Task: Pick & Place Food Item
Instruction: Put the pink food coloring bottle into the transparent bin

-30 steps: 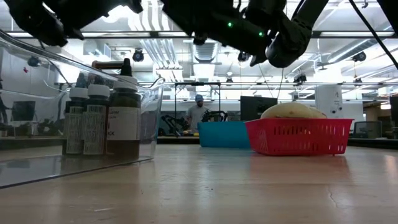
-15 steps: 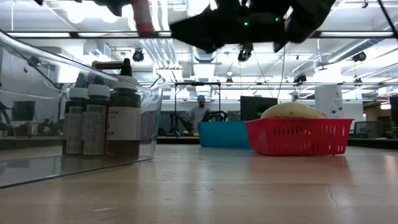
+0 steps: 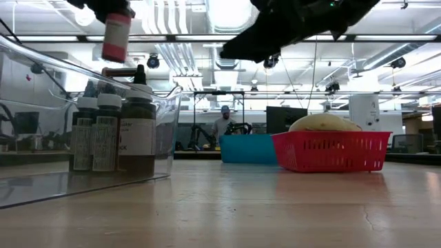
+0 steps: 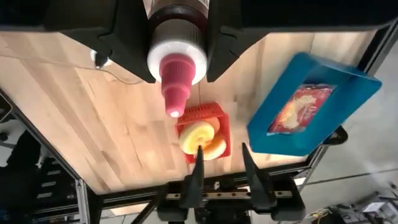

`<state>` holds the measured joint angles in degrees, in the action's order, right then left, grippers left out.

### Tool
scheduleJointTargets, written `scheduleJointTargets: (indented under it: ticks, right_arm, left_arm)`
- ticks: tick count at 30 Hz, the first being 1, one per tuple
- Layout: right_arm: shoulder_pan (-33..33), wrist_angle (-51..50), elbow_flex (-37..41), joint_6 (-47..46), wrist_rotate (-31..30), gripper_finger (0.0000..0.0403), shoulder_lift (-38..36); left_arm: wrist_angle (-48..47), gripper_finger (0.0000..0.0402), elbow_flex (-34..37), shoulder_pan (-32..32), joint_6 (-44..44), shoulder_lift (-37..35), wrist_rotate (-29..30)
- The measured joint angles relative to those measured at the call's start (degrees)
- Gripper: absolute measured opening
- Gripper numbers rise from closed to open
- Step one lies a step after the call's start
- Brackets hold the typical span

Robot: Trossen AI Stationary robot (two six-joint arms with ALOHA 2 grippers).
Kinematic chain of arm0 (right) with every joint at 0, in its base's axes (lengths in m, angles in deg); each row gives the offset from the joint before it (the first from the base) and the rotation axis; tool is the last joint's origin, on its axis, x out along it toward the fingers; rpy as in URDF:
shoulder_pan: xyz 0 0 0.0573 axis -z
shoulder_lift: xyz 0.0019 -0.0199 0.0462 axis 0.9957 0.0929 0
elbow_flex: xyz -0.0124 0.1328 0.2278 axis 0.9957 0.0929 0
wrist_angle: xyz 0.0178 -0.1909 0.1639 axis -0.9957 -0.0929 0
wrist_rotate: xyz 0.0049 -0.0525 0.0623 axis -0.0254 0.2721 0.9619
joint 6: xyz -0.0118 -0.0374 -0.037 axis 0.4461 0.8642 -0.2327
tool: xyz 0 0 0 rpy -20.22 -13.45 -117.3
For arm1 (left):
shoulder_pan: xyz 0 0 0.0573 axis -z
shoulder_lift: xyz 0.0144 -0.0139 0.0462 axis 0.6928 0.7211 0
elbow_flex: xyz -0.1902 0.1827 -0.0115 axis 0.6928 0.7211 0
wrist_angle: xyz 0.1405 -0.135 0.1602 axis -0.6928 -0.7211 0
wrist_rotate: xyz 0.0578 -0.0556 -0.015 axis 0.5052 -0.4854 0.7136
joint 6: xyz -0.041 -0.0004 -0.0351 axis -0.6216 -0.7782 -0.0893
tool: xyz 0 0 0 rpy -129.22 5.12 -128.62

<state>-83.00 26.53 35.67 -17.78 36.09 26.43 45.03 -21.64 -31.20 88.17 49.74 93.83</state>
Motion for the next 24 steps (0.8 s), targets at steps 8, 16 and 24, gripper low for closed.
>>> scheduleJointTargets:
  ticks: [8, 16, 24]
  right_arm:
    - [-0.3, 2.4, 6.0, -2.6, -1.7, 0.0249, -5.1]
    - [-3.9, 3.6, 11.0, -4.5, -8.7, 0.0248, -9.8]
    - [-7.3, 9.4, 15.5, -5.4, -12.6, 0.0248, -12.5]
  left_arm:
    - [-1.6, 0.0109, 0.1, 12.2, -7.7, -0.4, 8.4]
    - [8.6, 0.0109, 7.4, 24.0, -13.7, -0.4, 17.5]
    - [31.1, 0.0109, 22.0, 28.3, -13.1, -0.4, 16.5]
